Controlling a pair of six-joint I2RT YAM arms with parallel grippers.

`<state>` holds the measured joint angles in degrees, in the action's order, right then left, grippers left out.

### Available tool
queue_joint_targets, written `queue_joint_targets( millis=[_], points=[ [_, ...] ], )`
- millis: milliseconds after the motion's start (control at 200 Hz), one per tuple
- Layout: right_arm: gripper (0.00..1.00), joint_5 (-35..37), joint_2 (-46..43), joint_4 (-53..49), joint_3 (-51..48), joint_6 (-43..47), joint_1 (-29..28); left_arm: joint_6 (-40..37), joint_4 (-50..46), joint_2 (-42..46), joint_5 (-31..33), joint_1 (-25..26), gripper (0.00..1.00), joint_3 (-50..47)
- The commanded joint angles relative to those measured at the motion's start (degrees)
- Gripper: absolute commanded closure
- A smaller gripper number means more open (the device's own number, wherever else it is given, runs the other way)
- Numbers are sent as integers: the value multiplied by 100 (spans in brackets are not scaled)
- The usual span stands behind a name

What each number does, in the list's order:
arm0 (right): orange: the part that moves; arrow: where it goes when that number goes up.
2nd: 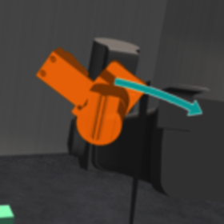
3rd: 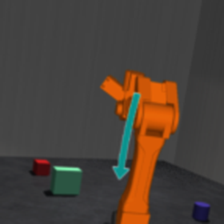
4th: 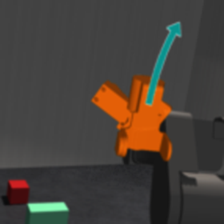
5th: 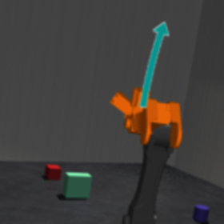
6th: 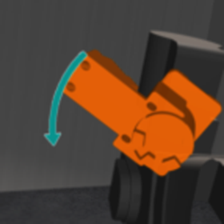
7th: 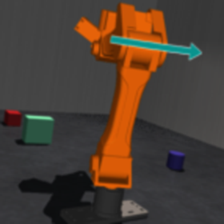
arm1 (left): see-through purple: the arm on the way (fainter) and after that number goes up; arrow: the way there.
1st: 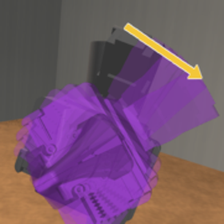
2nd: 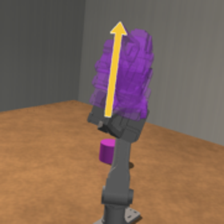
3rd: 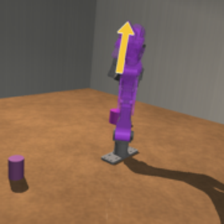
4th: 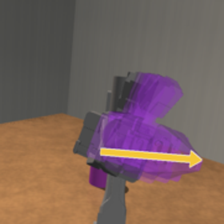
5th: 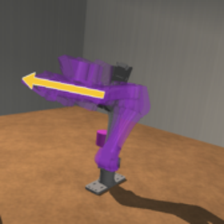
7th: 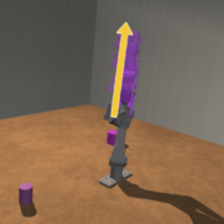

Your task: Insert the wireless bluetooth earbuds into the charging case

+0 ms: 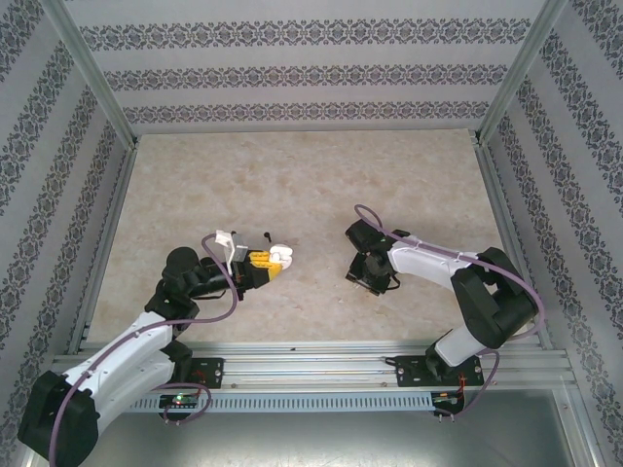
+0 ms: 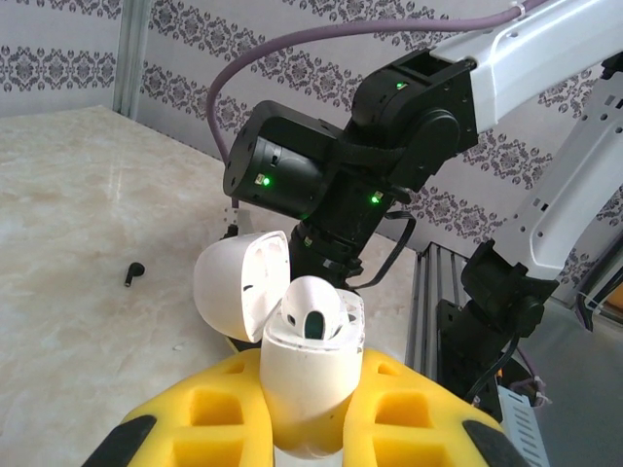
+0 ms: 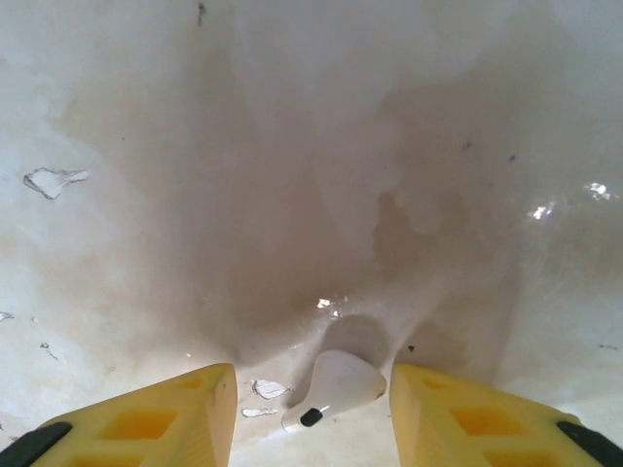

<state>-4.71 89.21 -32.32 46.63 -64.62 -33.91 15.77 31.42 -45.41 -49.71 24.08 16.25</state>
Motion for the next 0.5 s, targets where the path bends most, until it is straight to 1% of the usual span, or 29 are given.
queue_joint_targets(
  millis=[0, 100, 260, 325, 405, 495],
  points=[
    [58, 185, 122, 72, -86, -47, -45, -88, -101, 104, -89, 72, 100, -69],
    [63, 233, 199, -37, 16, 115, -36, -71, -101, 100, -96, 74, 100, -78],
    [69, 271, 353, -187, 152, 296, -36, -70, -100, 96, -99, 76, 100, -78],
    [73, 269, 393, -211, 200, 366, -45, -63, -103, 100, -96, 75, 100, -79],
    [78, 268, 457, -302, 320, 487, -84, -25, -101, 102, -93, 73, 100, -83],
    [81, 350, 431, -484, 509, 629, -180, 9, -73, 115, -108, 72, 100, -96]
  ],
)
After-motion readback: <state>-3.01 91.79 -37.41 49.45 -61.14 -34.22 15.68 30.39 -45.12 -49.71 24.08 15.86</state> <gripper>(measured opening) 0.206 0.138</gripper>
